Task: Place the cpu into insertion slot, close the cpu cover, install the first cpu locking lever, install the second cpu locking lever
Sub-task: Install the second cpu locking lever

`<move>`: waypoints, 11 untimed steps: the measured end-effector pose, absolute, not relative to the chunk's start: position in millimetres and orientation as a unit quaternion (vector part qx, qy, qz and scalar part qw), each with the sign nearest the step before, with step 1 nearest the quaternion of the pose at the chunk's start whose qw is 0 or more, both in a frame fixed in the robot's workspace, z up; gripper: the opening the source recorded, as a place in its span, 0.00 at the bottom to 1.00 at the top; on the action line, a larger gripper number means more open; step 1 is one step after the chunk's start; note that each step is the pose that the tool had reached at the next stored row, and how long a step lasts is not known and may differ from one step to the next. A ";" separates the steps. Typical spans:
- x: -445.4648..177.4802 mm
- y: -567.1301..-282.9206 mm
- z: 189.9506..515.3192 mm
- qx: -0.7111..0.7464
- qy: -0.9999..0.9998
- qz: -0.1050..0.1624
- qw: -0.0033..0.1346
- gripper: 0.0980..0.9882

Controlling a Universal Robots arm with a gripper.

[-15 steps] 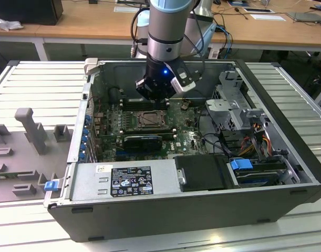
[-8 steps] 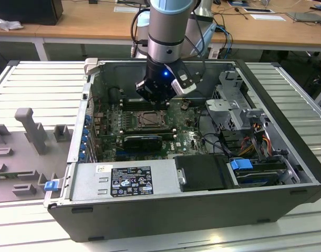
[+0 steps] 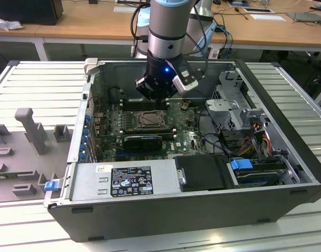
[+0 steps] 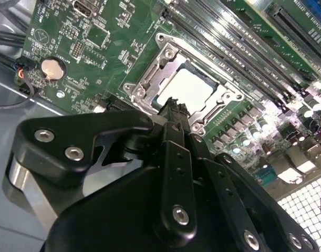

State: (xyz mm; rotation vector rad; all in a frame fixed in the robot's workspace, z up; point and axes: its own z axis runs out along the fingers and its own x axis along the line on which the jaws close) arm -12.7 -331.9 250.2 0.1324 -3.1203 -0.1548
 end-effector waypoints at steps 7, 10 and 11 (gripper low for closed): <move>-12.7 -337.4 250.2 0.042 -0.998 -0.050 0.007 0.01; -12.7 -339.8 250.2 0.042 -0.998 -0.049 0.007 0.01; -12.7 -340.9 250.2 0.042 -0.998 -0.050 0.007 0.01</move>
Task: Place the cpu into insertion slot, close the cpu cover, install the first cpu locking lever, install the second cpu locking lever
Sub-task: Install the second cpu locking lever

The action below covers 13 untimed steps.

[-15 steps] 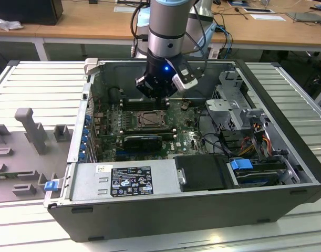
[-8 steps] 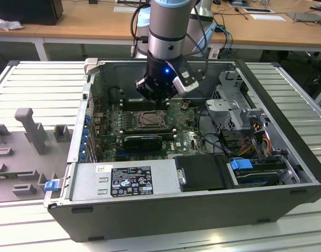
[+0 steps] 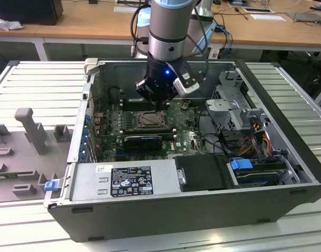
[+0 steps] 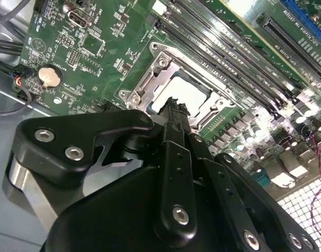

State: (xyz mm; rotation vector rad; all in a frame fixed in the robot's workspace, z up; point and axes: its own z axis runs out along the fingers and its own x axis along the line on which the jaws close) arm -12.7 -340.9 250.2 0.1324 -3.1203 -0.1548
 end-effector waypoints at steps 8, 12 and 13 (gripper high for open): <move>-12.7 -357.1 248.0 0.042 -0.998 -0.050 0.007 0.01; -13.1 -368.8 244.6 0.042 -0.998 -0.055 0.007 0.01; -16.4 -369.3 243.6 0.042 -0.998 -0.055 0.007 0.01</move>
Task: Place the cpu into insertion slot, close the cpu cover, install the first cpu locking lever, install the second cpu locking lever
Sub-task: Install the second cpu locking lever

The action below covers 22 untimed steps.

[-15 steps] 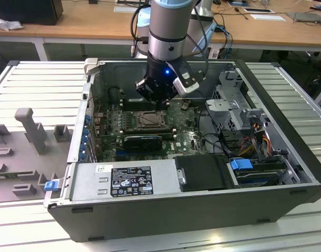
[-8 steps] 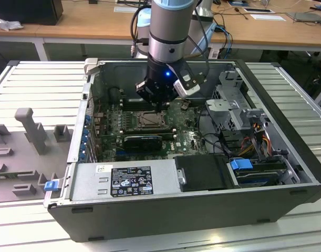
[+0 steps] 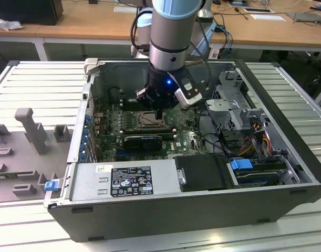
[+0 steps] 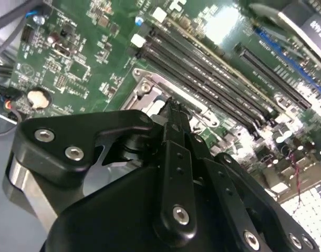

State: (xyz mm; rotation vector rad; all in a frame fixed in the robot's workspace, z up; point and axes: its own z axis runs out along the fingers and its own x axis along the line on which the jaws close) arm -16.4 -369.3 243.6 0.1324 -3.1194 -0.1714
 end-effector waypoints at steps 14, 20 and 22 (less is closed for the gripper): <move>-54.8 -377.5 228.2 0.042 -0.998 -0.055 0.007 0.01; -61.2 -377.5 212.1 0.042 -0.998 -0.055 0.007 0.01; -68.0 -378.7 209.4 0.042 -0.997 -0.062 0.007 0.01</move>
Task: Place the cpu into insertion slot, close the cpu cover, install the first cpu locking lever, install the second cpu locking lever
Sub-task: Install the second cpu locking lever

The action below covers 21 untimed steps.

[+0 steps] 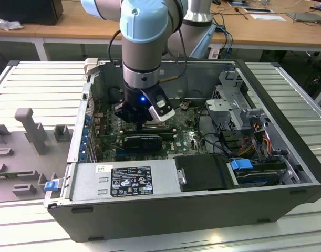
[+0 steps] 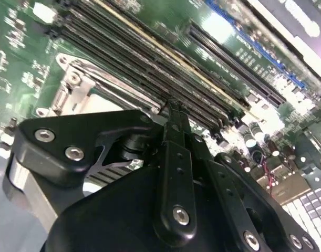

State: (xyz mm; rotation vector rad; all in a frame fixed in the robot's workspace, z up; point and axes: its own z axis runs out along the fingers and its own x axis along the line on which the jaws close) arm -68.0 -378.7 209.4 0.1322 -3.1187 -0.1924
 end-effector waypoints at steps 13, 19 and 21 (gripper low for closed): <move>-74.1 -384.3 202.4 0.043 -0.993 -0.110 0.005 0.01; -74.1 -384.3 228.3 0.043 -0.993 -0.110 0.005 0.01; -74.1 -384.4 240.6 0.043 -0.993 -0.110 0.005 0.01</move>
